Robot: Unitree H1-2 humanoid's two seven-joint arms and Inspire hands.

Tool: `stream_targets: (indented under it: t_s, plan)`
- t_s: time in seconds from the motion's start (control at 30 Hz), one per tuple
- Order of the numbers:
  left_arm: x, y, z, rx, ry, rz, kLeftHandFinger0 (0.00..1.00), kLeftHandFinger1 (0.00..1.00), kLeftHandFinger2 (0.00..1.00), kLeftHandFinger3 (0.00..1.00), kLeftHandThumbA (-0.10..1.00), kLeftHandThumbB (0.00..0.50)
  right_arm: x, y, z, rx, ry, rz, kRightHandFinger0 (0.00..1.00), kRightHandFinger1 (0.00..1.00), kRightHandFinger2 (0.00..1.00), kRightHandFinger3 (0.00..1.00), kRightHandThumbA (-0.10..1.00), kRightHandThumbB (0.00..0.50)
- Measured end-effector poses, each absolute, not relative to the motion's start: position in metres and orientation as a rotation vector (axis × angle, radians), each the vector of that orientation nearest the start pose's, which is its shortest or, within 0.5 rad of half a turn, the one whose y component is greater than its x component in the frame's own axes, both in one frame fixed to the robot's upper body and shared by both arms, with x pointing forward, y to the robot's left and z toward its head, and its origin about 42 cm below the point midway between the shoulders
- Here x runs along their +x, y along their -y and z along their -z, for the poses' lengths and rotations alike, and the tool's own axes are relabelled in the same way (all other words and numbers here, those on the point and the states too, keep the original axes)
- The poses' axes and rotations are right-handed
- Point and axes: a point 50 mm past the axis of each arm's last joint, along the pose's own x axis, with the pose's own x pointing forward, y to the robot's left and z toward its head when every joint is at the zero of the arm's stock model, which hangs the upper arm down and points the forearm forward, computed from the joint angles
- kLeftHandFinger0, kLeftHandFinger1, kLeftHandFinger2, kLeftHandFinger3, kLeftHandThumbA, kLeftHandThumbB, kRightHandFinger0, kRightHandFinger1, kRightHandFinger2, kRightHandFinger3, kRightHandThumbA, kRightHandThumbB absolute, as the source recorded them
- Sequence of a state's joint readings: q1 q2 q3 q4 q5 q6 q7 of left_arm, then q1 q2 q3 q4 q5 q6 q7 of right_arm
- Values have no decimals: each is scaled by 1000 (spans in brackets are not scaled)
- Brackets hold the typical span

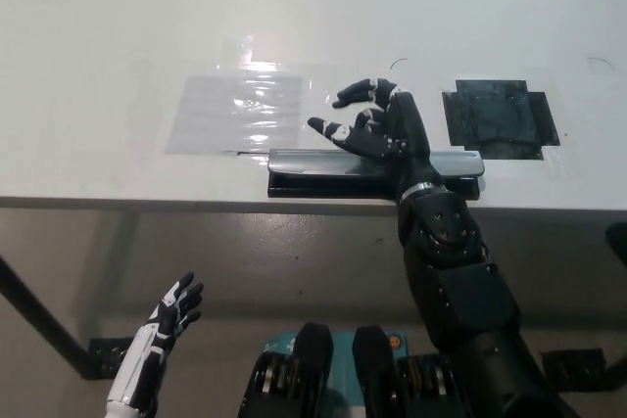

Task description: The paper pin puncher is placed at the center of the table and close to the robot and the robot uses its right fist to press on the paper pin puncher

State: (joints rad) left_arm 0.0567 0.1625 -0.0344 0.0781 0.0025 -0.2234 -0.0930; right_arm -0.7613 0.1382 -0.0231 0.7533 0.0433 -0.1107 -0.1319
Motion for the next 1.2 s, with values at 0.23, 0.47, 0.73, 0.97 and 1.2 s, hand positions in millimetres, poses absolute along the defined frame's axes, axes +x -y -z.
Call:
stream_targets:
  t_s: [0.23,0.47,0.73,0.97,1.2]
  plan:
    - [261,-254,-77,167,81,131,1000,1000,1000,1000,1000,210,495,73,-166,87,39,-122,5,165,423,356,1000,163]
    - [261,-254,-77,166,80,133,1000,1000,1000,1000,1000,199,493,72,-148,89,46,-119,0,42,340,212,1000,114]
    - [259,-254,-76,167,76,135,1000,1000,1000,1000,1000,207,488,74,-136,93,78,-116,0,1,326,182,1000,176]
    - [258,-254,-74,168,71,134,1000,1000,1000,1000,1000,212,485,75,-133,94,103,-116,0,1,318,190,1000,165]
    - [258,-254,-74,168,71,134,1000,1000,1000,1000,1000,184,485,75,-132,94,106,-117,0,0,285,136,1000,158]
